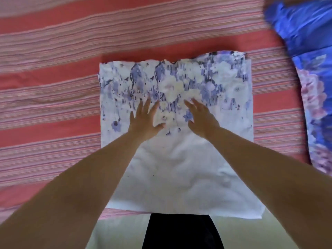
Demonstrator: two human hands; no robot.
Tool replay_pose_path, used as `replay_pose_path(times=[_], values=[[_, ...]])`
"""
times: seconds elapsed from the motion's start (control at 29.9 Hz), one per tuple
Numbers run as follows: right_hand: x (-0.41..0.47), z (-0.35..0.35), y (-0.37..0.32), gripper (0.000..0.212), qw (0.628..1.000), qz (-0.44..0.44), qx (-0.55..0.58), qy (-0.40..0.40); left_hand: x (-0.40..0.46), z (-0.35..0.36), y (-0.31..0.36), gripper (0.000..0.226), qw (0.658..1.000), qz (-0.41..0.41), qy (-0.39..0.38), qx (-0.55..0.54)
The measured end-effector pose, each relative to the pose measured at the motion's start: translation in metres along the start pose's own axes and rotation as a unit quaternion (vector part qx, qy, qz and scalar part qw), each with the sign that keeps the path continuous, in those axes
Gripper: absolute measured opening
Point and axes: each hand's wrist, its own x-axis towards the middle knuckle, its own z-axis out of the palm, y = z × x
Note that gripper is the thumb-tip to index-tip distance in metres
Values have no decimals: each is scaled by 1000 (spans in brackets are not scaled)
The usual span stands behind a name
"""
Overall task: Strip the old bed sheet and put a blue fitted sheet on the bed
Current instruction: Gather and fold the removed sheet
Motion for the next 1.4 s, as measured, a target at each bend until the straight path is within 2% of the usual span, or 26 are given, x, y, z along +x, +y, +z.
replay_pose_path(times=[0.07,0.1,0.13,0.2,0.3,0.37,0.43,0.53,0.6,0.7,0.77,0.84,0.94,1.04,1.14,1.27,1.4], values=[[-5,39,-12,71,994,-62,-73,-57,-12,28,23,82,995,72,-15,63],[-8,54,-7,70,991,-62,-101,-64,-18,44,23,81,993,82,-26,80],[-12,64,4,71,993,-26,-103,-53,-26,59,15,79,994,61,-40,83],[-31,74,41,74,991,120,-55,12,-51,84,-18,77,996,-53,-51,44],[-76,83,96,83,943,321,41,73,-102,106,-66,83,967,-248,-33,-42],[-106,92,112,83,921,370,85,85,-133,115,-84,92,927,-357,-43,-105],[-128,104,116,85,916,378,99,94,-158,124,-91,98,880,-440,-39,-177],[-146,110,119,87,905,389,110,134,-181,130,-91,87,844,-492,4,-215],[-155,112,124,86,882,422,147,153,-190,129,-92,74,839,-501,38,-212],[-174,116,131,78,839,451,257,162,-208,128,-95,59,822,-487,106,-276],[-189,118,136,67,831,445,295,155,-223,130,-97,48,812,-457,136,-338],[-204,123,144,63,841,438,286,141,-233,131,-98,40,803,-409,134,-411],[-228,131,148,50,862,405,275,134,-246,130,-105,43,806,-362,89,-460],[-254,137,139,33,892,353,210,189,-261,127,-112,42,828,-327,77,-448],[-276,143,129,31,879,357,185,258,-275,129,-111,42,845,-305,104,-426],[-291,163,136,37,859,415,226,197,-288,145,-112,49,820,-341,87,-452],[-298,173,142,39,849,416,241,220,-298,156,-117,57,833,-402,76,-373]])
